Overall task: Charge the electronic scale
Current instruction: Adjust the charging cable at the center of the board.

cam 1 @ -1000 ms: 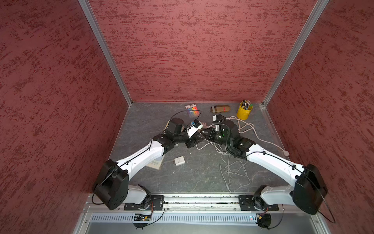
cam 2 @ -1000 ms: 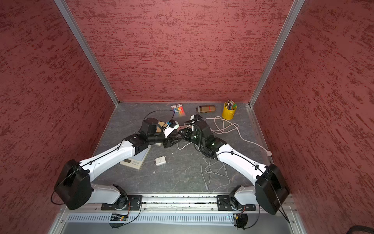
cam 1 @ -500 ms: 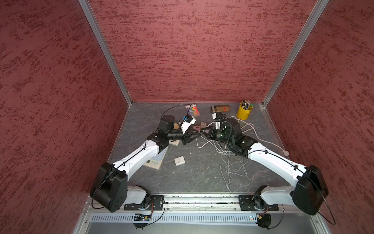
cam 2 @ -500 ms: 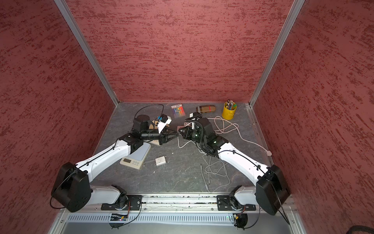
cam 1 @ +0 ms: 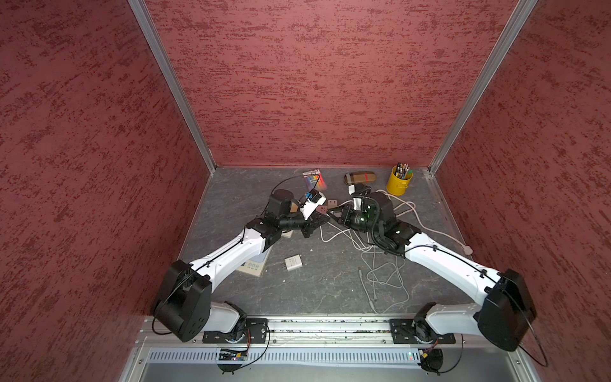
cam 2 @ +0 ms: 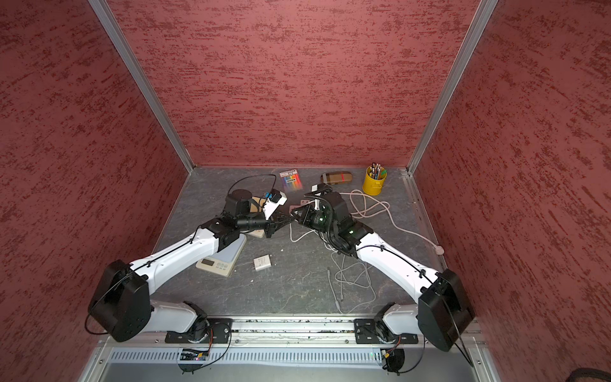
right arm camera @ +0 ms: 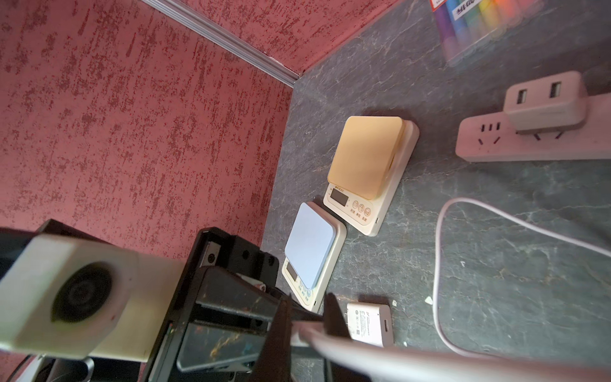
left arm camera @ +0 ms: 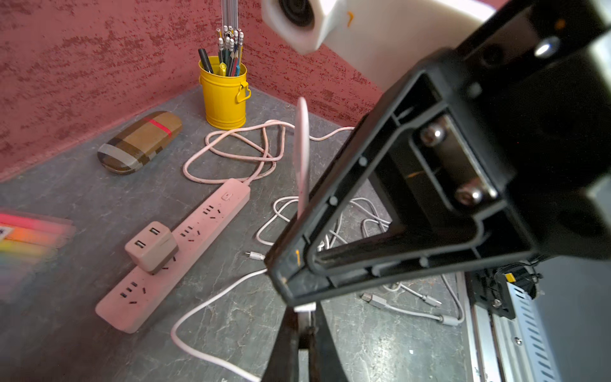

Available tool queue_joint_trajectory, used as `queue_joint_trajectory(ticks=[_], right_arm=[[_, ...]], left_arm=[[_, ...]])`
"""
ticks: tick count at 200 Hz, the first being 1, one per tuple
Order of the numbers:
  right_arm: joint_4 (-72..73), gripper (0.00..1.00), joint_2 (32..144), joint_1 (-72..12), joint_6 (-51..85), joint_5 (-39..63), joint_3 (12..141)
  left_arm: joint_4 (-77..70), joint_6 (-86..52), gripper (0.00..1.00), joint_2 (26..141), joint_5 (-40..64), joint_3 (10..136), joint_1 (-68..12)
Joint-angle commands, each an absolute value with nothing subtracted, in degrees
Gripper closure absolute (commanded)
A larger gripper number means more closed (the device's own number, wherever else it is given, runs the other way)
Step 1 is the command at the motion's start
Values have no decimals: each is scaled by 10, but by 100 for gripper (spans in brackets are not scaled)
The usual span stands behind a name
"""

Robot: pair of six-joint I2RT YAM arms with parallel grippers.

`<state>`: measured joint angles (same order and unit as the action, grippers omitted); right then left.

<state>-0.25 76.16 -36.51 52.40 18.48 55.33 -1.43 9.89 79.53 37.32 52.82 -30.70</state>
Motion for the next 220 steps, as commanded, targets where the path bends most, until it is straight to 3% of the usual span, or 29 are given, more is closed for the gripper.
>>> queue_joint_trajectory(ticks=[1,15,30,39,66,116,128,173,189,196,207,220], right_arm=[[21,100,760,-362,534,194,551],[14,100,763,-362,537,192,553],[-6,60,762,-362,543,178,559],[-28,45,759,-361,549,163,568],[-111,41,752,-361,571,116,597],[-56,46,773,-361,614,174,573],[-50,53,781,-361,617,177,575],[-69,99,790,-361,611,175,589],[-64,100,788,-361,606,175,588],[-62,100,788,-361,603,175,587],[-57,100,788,-361,592,175,585],[-54,100,788,-360,570,170,586]], left_arm=[[-30,99,99,790,356,536,-315],[-33,102,100,784,340,531,-319],[-29,117,100,776,292,523,-330],[-22,132,100,769,249,520,-339],[-6,203,100,754,100,507,-386],[-7,315,100,768,-51,504,-463],[-10,323,100,770,-61,503,-471],[-29,363,100,776,-105,488,-490],[-48,376,100,774,-116,475,-498],[-56,377,89,772,-116,469,-500],[-62,369,61,765,-104,463,-501],[-60,339,42,752,-76,458,-495]])
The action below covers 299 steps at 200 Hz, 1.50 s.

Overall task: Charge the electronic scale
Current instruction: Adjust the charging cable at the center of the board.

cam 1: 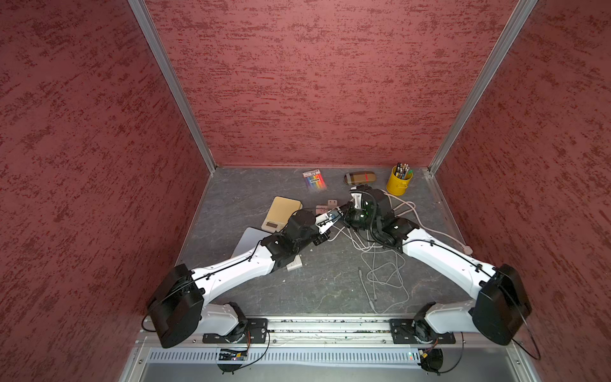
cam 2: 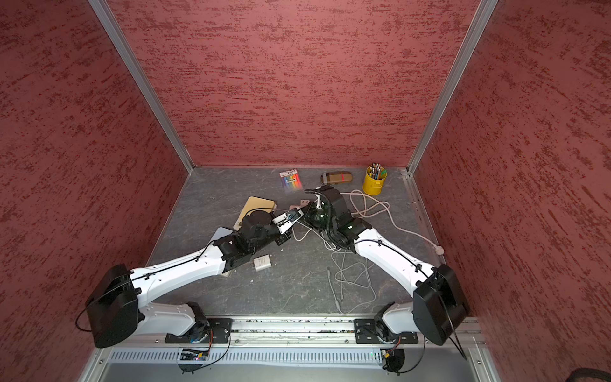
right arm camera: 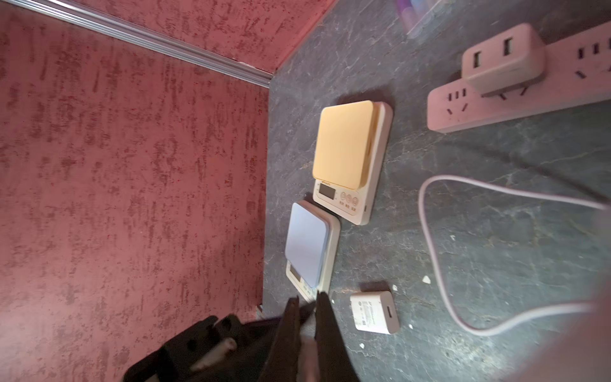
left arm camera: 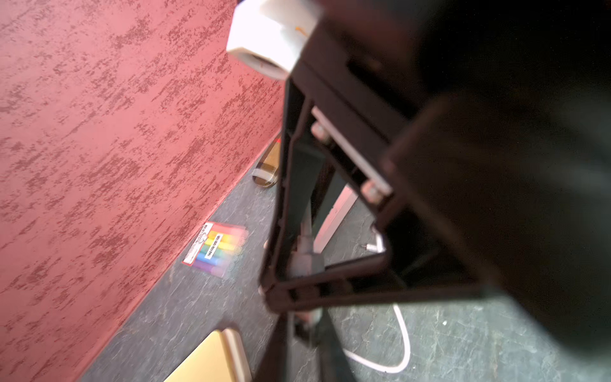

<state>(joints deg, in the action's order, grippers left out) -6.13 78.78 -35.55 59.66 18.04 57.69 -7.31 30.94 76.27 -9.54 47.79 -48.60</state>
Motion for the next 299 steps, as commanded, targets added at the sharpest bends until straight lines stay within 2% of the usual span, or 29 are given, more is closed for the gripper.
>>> queue_joint_trajectory(ticks=[1,13,23,43,71,105,159,220,258,299], right_arm=[[-53,100,787,-360,569,170,586],[-42,100,784,-360,536,168,584],[-37,100,782,-359,511,166,582],[-16,100,771,-357,469,175,574],[10,100,762,-352,447,196,563],[8,100,765,-352,445,209,569],[36,100,768,-352,474,238,557],[50,100,779,-352,498,264,559],[50,100,784,-352,501,269,559],[46,100,790,-352,503,275,559]], left_arm=[[-58,336,41,750,-72,457,-494],[-30,282,37,732,12,462,-466],[-3,214,37,718,137,470,-420],[-26,81,42,716,369,469,-324],[-38,21,48,739,467,482,-283],[-54,16,54,762,483,490,-276],[-86,26,54,779,456,501,-278],[-109,37,64,786,442,505,-279],[-119,39,65,787,443,506,-280],[-122,40,76,790,446,510,-285]])
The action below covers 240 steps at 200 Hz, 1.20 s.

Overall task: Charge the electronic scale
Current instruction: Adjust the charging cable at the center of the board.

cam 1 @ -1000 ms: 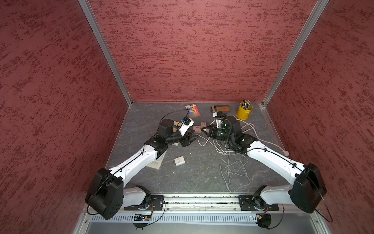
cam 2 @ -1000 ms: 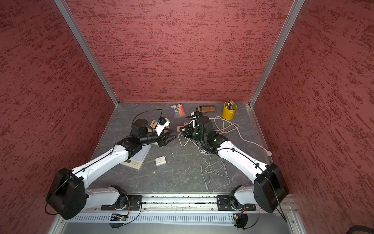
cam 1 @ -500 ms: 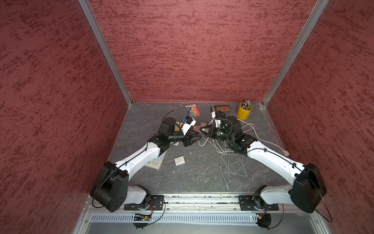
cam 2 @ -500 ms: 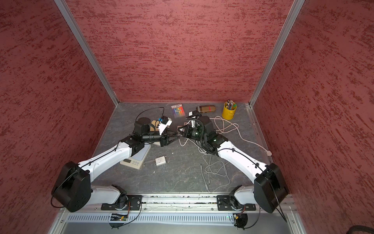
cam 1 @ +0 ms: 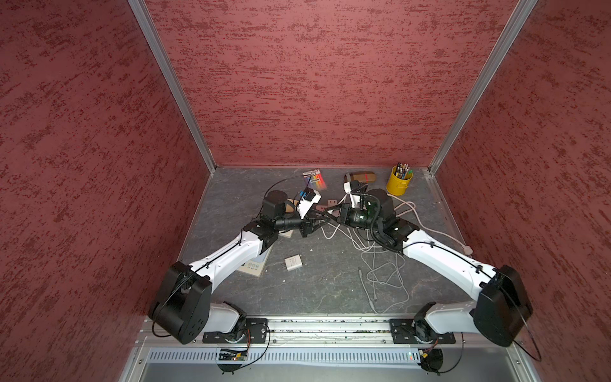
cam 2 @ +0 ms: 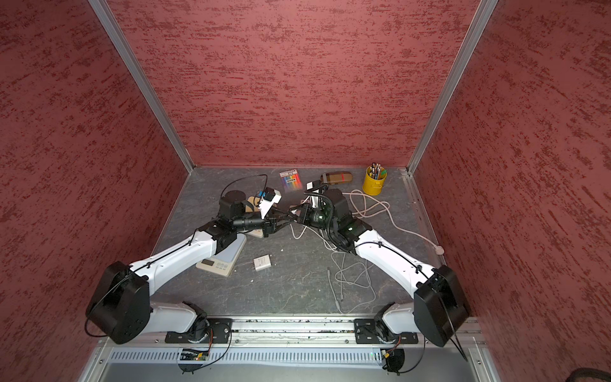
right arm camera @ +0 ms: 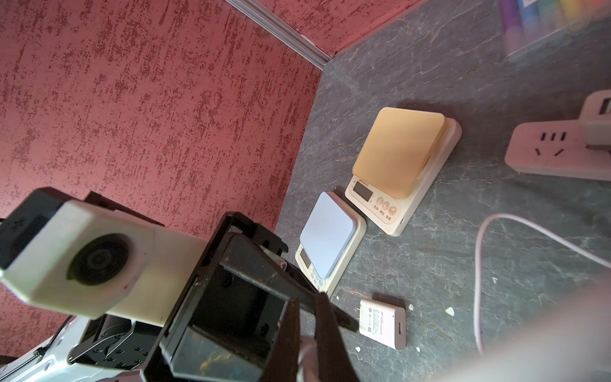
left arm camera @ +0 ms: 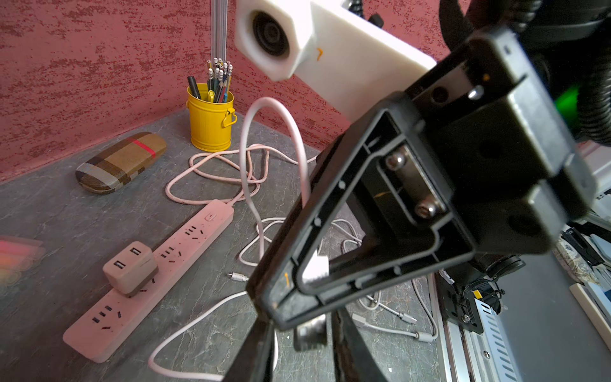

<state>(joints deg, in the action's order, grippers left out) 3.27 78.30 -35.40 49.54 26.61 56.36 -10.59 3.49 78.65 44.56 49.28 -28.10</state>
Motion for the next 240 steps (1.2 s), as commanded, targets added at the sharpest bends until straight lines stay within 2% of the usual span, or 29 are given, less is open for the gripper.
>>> queue_joint_trajectory(ticks=[1,46,56,78,96,155,182,211,240], right_arm=[[45,100,790,-352,502,275,559],[26,100,800,-352,497,272,564],[25,91,800,-352,499,270,565],[17,63,798,-352,502,260,571],[4,51,790,-352,502,243,580],[-40,52,770,-350,502,198,592],[-54,63,767,-346,494,199,596],[-47,68,762,-342,492,207,592],[-44,85,761,-341,491,213,590]], left_arm=[[-122,40,76,789,446,510,-286],[-101,51,86,792,443,511,-292],[-97,52,88,792,441,509,-292],[-92,55,91,792,435,506,-293],[-81,62,92,792,424,507,-294],[-33,103,93,795,381,518,-309],[-25,107,93,794,383,518,-311],[-24,107,93,793,391,517,-311],[-25,107,93,793,392,518,-311]])
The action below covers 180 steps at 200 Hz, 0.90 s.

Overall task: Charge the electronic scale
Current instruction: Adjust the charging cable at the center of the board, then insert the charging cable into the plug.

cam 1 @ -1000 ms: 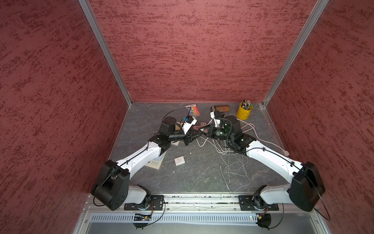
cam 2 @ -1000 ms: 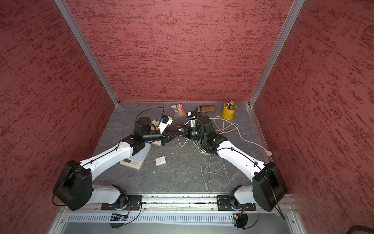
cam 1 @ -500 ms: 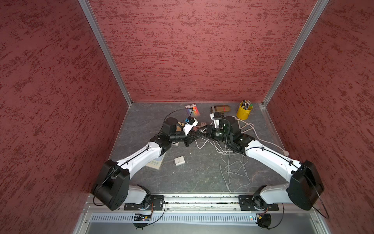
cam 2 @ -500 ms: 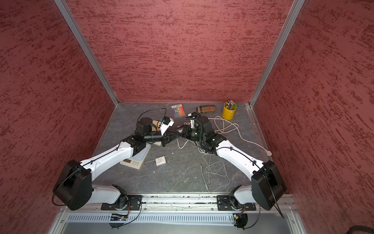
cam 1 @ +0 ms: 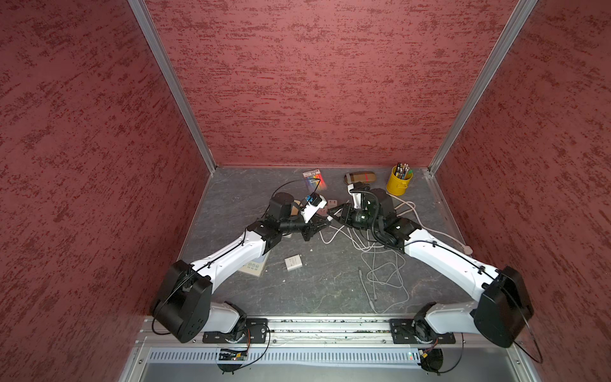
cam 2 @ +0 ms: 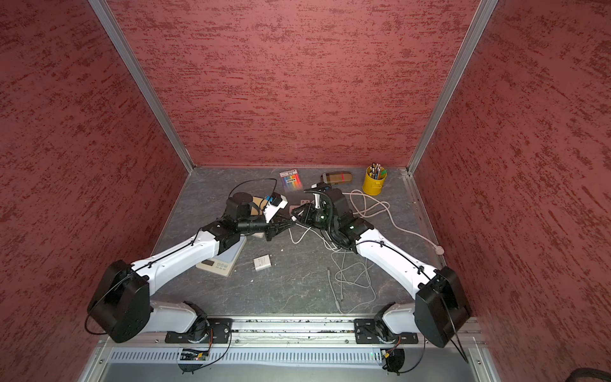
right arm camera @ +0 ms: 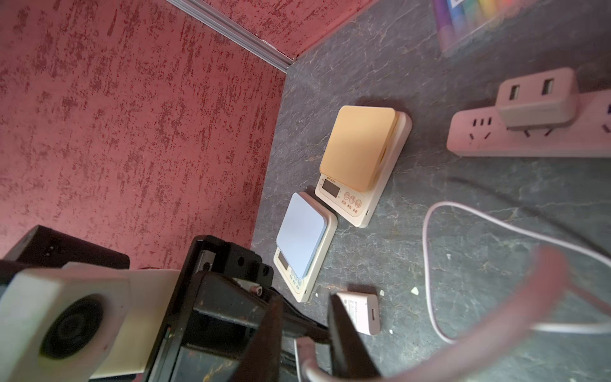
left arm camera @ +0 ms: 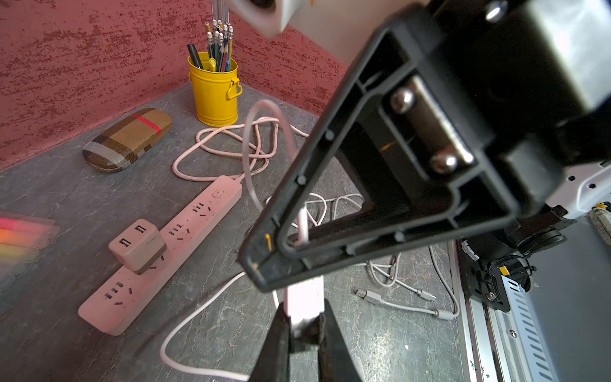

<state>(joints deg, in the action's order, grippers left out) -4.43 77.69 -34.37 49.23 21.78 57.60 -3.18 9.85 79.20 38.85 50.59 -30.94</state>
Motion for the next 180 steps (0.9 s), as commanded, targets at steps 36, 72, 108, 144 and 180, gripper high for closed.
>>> queue_joint_trajectory(ticks=[36,72,108,144,180], right_arm=[[-43,92,761,-341,491,224,589],[-46,100,762,-341,480,233,583],[-89,100,758,-340,466,121,596],[-155,100,793,-342,431,-64,650],[-142,100,875,-343,384,-159,692]], left_arm=[[-21,106,93,793,392,521,-311],[-22,95,93,800,404,525,-306],[-51,52,38,803,382,523,-291],[-32,-52,37,861,353,571,-246],[32,-119,40,986,308,664,-230]])
